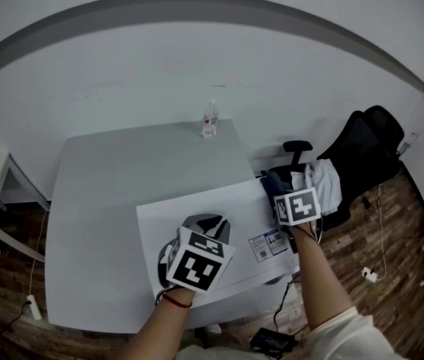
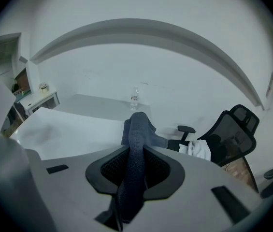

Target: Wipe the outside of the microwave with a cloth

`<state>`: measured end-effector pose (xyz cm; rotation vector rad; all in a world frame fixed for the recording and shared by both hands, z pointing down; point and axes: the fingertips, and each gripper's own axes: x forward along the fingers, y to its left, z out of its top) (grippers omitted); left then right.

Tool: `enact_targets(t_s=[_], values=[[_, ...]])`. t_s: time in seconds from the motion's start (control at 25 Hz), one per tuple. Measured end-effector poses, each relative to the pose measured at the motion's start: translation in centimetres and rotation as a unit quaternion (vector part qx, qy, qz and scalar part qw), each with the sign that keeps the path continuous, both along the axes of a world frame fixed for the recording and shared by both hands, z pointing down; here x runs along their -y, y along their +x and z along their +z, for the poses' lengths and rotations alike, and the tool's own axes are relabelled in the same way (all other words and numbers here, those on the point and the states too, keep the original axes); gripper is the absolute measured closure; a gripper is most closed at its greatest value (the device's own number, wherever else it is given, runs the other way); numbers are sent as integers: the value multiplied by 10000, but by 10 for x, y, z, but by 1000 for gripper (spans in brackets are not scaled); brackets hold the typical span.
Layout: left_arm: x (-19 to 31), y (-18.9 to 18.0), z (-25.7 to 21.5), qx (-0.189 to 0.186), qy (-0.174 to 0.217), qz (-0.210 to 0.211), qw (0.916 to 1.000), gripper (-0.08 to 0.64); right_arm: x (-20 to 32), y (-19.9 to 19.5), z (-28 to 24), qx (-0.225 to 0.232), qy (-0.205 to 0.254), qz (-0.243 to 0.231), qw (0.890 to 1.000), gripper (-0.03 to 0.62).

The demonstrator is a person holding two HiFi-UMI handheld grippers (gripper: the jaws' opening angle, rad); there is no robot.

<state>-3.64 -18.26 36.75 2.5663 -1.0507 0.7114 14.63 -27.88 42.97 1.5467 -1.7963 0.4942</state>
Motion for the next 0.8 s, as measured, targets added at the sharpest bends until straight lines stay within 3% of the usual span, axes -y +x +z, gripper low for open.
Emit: enact_targets(t_s=[0.16, 0.8], values=[[-6, -4, 11, -21, -186, -5, 9998, 522, 1, -6, 0, 46, 12, 52, 10000, 509], [-19, -87, 21, -75, -513, -824, 9952, 523, -13, -71, 3, 114, 162, -235, 9995, 512]])
